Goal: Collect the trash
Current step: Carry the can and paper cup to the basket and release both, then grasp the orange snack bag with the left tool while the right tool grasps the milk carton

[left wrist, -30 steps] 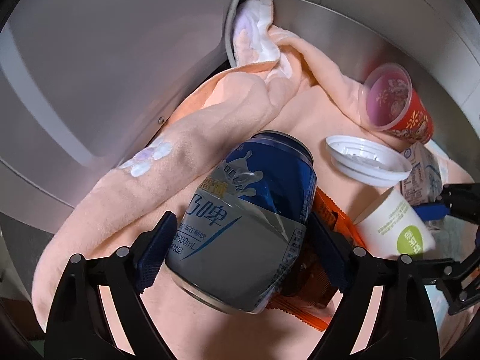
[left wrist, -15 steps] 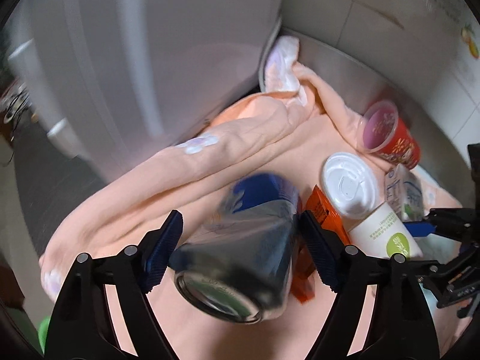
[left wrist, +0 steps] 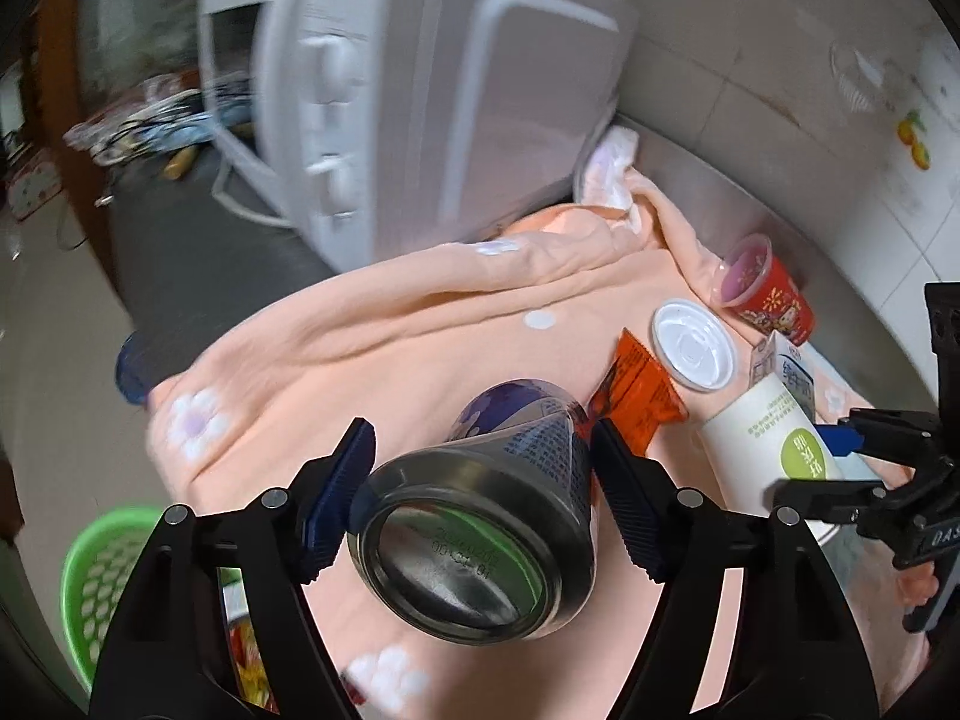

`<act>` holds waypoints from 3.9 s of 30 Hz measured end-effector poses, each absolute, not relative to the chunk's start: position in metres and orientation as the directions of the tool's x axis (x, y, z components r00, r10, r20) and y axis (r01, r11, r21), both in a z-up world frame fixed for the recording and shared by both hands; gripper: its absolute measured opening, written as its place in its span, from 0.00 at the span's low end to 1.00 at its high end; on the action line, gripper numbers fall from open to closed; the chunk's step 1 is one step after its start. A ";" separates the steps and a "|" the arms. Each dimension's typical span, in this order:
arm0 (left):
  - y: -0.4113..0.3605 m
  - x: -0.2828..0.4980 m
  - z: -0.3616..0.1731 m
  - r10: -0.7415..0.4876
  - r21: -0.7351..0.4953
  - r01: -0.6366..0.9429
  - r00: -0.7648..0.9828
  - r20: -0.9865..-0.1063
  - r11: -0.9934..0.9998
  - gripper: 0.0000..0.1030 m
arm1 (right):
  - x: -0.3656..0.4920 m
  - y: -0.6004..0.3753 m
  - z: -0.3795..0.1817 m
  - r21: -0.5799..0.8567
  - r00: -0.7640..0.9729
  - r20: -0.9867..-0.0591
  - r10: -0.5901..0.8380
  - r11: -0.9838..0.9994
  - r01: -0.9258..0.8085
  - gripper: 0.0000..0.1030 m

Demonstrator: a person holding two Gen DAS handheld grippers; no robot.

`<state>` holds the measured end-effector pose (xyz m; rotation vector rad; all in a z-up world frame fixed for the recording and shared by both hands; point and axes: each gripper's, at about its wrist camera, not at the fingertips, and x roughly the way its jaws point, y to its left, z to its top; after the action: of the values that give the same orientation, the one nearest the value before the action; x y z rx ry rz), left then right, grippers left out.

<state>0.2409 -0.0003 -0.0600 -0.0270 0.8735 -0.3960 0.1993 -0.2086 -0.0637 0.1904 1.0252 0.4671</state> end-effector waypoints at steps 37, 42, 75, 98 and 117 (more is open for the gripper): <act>0.234 0.085 -0.117 -0.051 -0.242 -0.252 0.587 -0.808 0.937 0.75 | 0.184 0.040 -0.072 0.361 0.198 -0.769 0.607 0.669 -0.649 0.61; 0.243 0.073 -0.112 -0.030 -0.250 -0.286 0.600 -0.799 0.925 0.77 | 0.186 0.060 -0.079 0.352 0.182 -0.779 0.600 0.658 -0.666 0.61; 0.184 0.079 -0.072 -0.099 -0.256 -0.153 0.648 -0.755 0.955 0.87 | 0.160 -0.069 -0.046 0.288 0.428 -0.726 0.538 0.803 -0.521 0.82; 0.078 0.136 -0.065 -0.274 -0.253 0.122 0.608 -0.745 0.960 0.87 | 0.187 -0.314 -0.073 0.204 0.524 -0.845 0.110 0.971 0.126 0.83; 0.006 0.188 -0.060 -0.340 -0.209 0.283 0.574 -0.745 0.936 0.87 | 0.238 -0.387 -0.119 0.356 0.446 -0.885 0.136 0.815 0.457 0.75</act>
<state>0.1877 0.0058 -0.0596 -0.0694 0.8870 -0.3651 0.2379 -0.3867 -0.1193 0.6162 1.1080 -0.2152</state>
